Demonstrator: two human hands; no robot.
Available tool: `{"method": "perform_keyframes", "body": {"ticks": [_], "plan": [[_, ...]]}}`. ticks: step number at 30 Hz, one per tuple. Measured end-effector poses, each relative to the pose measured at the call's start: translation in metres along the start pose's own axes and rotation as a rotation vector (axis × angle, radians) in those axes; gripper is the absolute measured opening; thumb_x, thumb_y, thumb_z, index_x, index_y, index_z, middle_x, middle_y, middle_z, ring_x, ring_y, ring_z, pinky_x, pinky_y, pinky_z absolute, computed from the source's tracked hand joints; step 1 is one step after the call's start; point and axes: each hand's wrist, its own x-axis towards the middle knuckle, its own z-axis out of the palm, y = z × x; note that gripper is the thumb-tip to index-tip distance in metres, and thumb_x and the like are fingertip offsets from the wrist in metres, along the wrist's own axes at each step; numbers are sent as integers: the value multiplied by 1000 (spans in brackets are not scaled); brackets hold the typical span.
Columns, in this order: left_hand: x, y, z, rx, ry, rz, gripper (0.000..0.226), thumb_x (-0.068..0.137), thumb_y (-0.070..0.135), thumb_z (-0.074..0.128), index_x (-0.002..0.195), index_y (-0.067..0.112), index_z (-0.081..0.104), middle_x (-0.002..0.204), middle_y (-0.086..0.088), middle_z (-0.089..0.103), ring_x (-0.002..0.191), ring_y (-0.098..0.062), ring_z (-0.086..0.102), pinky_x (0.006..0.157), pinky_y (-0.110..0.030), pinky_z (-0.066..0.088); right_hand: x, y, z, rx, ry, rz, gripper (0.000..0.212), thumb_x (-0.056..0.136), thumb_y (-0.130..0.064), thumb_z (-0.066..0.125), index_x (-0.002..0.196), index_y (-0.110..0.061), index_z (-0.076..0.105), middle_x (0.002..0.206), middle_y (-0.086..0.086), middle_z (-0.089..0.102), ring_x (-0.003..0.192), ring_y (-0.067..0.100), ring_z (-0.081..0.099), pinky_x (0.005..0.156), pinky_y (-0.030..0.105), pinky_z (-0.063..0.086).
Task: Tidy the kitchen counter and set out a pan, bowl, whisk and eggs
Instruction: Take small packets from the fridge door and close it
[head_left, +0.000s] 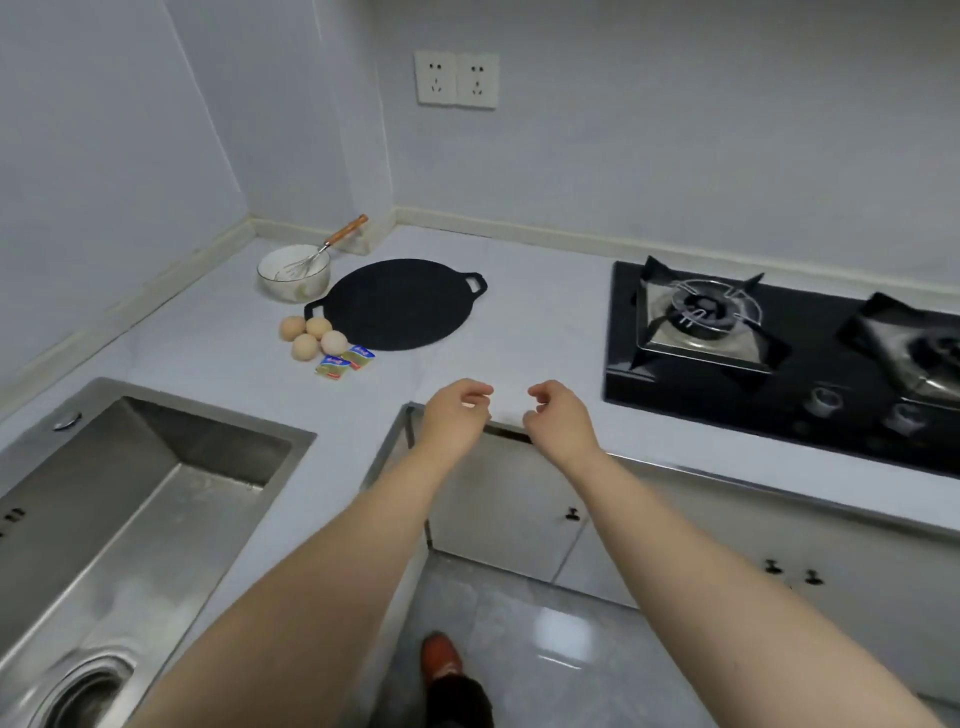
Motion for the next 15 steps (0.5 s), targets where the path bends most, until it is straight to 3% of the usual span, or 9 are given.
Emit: {"method": "perform_keyframes", "body": {"ticks": [4,9,12,15], "plan": [[-75,25,54,-19,-117,91,26,88,3,47,100,18,64,101,-2,64,94,-20,66,74,-26,47,-75,43,-66,-55,131,29,40,87,-6,51,127,-9,52,132,9,52,112,22,55,83,21,37],[-149,59,104,-23,-233,190,28,88,0,45,100,18,64,105,-6,65,98,-23,63,74,-23,45,-157,73,-144,-94,291,88,41,89,-6,49,130,-11,50,134,8,48,104,20,54,78,23,37],[-182,81,127,24,-316,260,31,90,3,48,113,16,63,111,1,62,96,-11,57,65,-2,41,-197,83,-182,-122,371,119,42,88,-7,50,130,-10,49,135,8,46,111,23,54,82,25,39],[-206,104,151,43,-411,338,33,91,8,49,120,19,60,119,4,59,106,-9,55,81,-11,42,-231,92,-216,-144,463,154,43,87,-8,50,130,-10,48,134,7,44,107,27,55,87,34,46]]}}
